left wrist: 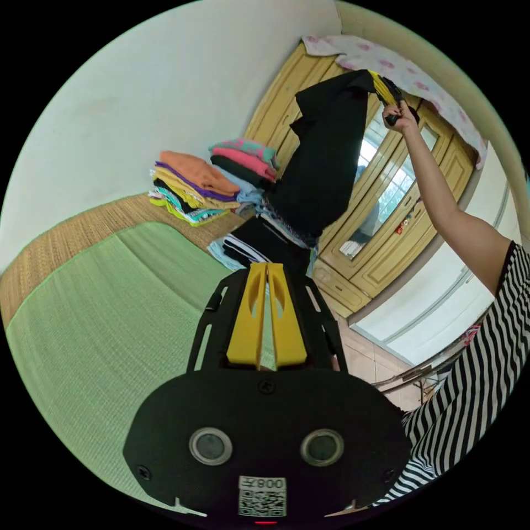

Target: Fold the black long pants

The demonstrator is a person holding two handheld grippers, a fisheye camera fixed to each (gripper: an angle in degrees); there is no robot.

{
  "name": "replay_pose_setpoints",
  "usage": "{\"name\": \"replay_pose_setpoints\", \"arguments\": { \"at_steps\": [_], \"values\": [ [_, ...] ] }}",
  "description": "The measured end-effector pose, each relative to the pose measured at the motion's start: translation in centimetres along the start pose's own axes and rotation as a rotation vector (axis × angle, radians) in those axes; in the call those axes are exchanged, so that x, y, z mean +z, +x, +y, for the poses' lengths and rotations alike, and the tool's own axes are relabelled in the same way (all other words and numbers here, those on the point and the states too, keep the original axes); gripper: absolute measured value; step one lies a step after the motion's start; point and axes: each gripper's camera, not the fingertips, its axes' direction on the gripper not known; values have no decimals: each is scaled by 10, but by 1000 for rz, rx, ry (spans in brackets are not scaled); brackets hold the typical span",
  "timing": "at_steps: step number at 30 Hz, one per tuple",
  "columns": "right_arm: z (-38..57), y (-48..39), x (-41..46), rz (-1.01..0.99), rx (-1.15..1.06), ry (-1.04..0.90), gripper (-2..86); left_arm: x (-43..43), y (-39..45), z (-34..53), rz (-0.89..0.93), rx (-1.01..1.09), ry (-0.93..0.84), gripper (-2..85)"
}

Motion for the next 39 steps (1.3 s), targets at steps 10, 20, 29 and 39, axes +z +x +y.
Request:
{"name": "replay_pose_setpoints", "arguments": {
  "at_steps": [10,20,29,39],
  "values": [
    [-88,-186,129,-343,-85,-94,10,-178,-73,190,-99,-81,392,94],
    [-68,-342,321,-526,-66,-364,12,-257,-149,375,-253,-285,438,136],
    [-30,-451,460,-567,2,-594,13,-217,-219,449,-294,-367,261,139],
    [-28,-535,568,-643,111,-631,13,-266,-297,525,-443,-488,280,22]
  ]
}}
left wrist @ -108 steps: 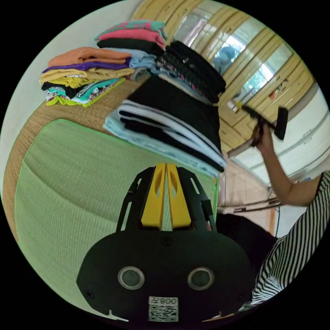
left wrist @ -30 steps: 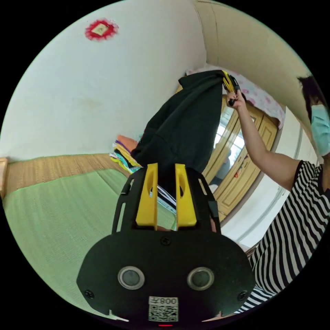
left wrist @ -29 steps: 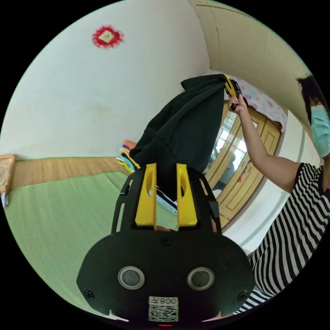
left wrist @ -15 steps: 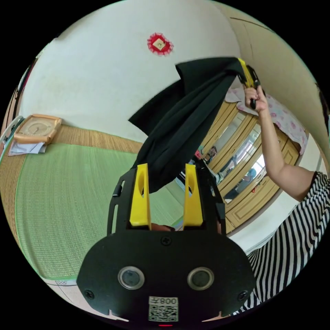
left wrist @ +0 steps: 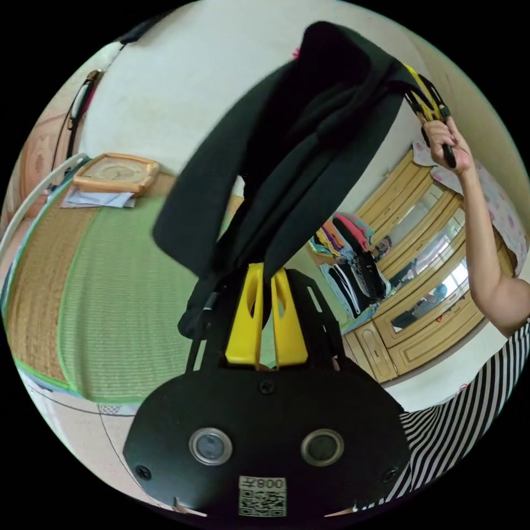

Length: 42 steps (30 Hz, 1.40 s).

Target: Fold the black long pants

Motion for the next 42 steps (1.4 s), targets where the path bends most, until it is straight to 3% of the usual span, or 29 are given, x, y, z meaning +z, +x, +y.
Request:
{"name": "replay_pose_setpoints", "arguments": {
  "at_steps": [5,8,11,15,16,18,23,29,38,42],
  "values": [
    [-10,-14,-2,3,-21,72,12,-33,-37,-16,-66,19,109,17],
    [26,6,-36,72,84,169,11,-31,-35,-25,-91,140,106,16],
    [101,47,-68,247,298,213,9,3,-30,-27,-71,249,-37,15],
    [261,120,-97,402,773,263,2,96,-38,-12,-134,292,-418,15],
    [304,128,-102,379,900,333,2,120,-46,-8,-112,259,-512,16],
    [339,121,-94,338,941,419,2,146,-55,-6,-57,215,-598,18],
    [311,117,-31,423,867,252,9,179,-55,-27,-49,247,-667,34],
    [198,159,72,500,661,-64,58,186,-66,-69,57,126,-586,65],
    [69,226,213,648,432,-420,110,264,-126,-144,-22,-247,-478,126],
    [41,239,254,645,408,-470,109,325,-154,-170,-7,-447,-565,140]
  ]
}}
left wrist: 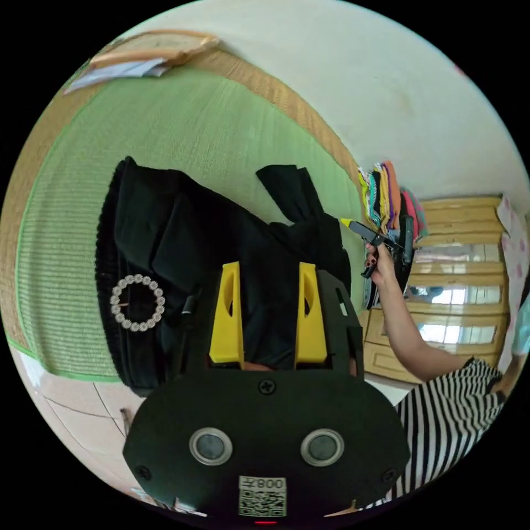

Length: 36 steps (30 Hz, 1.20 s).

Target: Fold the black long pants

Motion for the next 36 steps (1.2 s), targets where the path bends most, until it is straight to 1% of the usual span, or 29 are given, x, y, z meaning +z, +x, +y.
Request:
{"name": "replay_pose_setpoints", "arguments": {
  "at_steps": [2,6,9,10,11,13,14,17,20,22,26,28,29,31,33,36],
  "values": [
    [-16,-7,6,-14,7,-9,108,16,-2,-15,43,-70,-61,141],
    [-52,-34,25,-48,-11,-61,100,38,2,-37,14,-167,-101,121],
    [-71,-61,45,11,-54,-142,88,45,6,-52,-10,-191,-116,91],
    [-76,-71,53,42,-59,-173,72,47,7,-56,-4,-207,-119,76],
    [-77,-76,53,68,-57,-159,64,47,7,-58,8,-209,-120,69],
    [-80,-91,55,110,-68,-175,25,43,10,-62,65,-227,-80,35],
    [-79,-94,55,108,-80,-181,21,41,12,-62,74,-228,-65,31],
    [-73,-100,47,49,-89,-202,7,27,20,-62,148,-201,0,18],
    [-50,-93,1,11,-41,-86,1,5,29,-61,191,-150,57,14],
    [-16,-78,-54,-33,33,38,-1,-19,36,-61,226,-102,125,13],
    [55,-59,-137,7,181,183,-1,-60,44,-67,222,-5,247,13],
    [106,-53,-181,42,282,265,0,-80,42,-74,203,24,331,15],
    [119,-53,-189,58,302,282,1,-83,40,-76,204,27,350,16],
    [164,-51,-206,134,411,294,2,-83,30,-88,205,32,375,20],
    [195,-50,-201,130,467,296,3,-71,22,-96,176,11,348,26],
    [236,-46,-169,126,574,175,2,-54,13,-93,170,-46,332,42]
  ]
}}
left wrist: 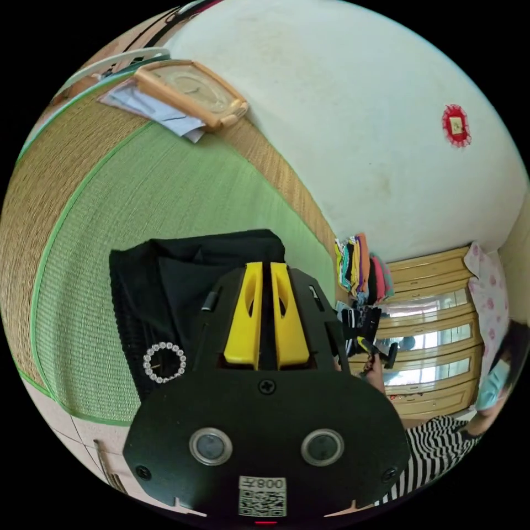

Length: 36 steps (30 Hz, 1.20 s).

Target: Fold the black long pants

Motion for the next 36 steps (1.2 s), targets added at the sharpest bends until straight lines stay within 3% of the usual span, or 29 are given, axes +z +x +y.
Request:
{"name": "replay_pose_setpoints", "arguments": {
  "at_steps": [3,5,11,15,18,26,36],
  "values": [
    [35,8,9,59,75,-70,1,-5,2,24,81,-15,19,61],
    [50,6,3,32,94,-54,1,-13,8,39,37,8,10,67],
    [49,-64,13,-41,-88,-53,0,-15,14,85,-200,17,-126,72],
    [18,-122,59,18,-188,-145,-2,13,25,89,-232,8,-234,49],
    [-2,-151,88,77,-237,-201,-4,36,46,80,-455,145,-350,19],
    [-10,-176,132,203,-352,-291,-5,34,74,44,-627,247,-402,1],
    [57,-153,123,-86,-392,-411,1,3,73,-7,-874,159,-337,3]
  ]
}}
